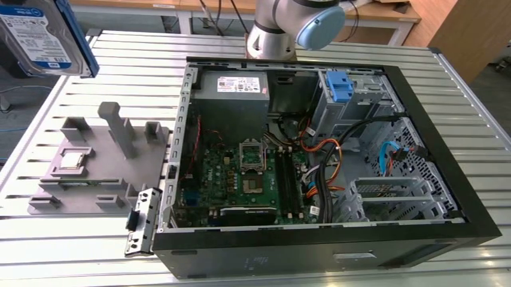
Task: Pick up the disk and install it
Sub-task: 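Pick up the disk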
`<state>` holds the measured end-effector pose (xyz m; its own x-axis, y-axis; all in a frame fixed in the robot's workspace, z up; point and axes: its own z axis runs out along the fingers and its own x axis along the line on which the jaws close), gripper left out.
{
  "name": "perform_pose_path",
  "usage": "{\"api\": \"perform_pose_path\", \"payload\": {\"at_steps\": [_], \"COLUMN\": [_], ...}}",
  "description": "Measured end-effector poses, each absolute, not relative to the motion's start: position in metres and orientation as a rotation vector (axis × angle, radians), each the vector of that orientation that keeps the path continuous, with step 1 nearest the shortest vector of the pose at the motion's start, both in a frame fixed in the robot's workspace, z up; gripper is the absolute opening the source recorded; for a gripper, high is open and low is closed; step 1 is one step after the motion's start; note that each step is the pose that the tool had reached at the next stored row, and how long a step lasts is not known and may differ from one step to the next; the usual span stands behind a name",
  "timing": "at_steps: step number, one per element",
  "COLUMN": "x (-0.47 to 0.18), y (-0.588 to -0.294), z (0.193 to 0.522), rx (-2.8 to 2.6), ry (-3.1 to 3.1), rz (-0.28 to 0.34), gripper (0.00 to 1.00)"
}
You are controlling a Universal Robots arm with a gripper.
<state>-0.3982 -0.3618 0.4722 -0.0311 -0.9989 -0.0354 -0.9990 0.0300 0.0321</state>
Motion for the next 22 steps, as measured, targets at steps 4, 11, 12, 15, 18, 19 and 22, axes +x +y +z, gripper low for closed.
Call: {"api": "perform_pose_path", "payload": {"at_steps": [4,11,12,15,18,19,22], "x": [-0.398,-0.398,-0.398,-0.398,-0.398,-0.397,-0.393], "y": [-0.362,-0.362,-0.362,-0.362,-0.362,-0.362,-0.362], "z": [0.484,0.500,0.500,0.500,0.500,0.500,0.500], "rx": [-2.184,-2.185,-2.184,-2.185,-2.184,-2.184,-2.184], "ry": [2.252,2.252,2.252,2.252,2.252,2.252,2.252], "rz": [0.075,0.075,0.075,0.075,0.075,0.075,0.075], "gripper": [0.35,0.35,0.35,0.35,0.35,0.35,0.35]}}
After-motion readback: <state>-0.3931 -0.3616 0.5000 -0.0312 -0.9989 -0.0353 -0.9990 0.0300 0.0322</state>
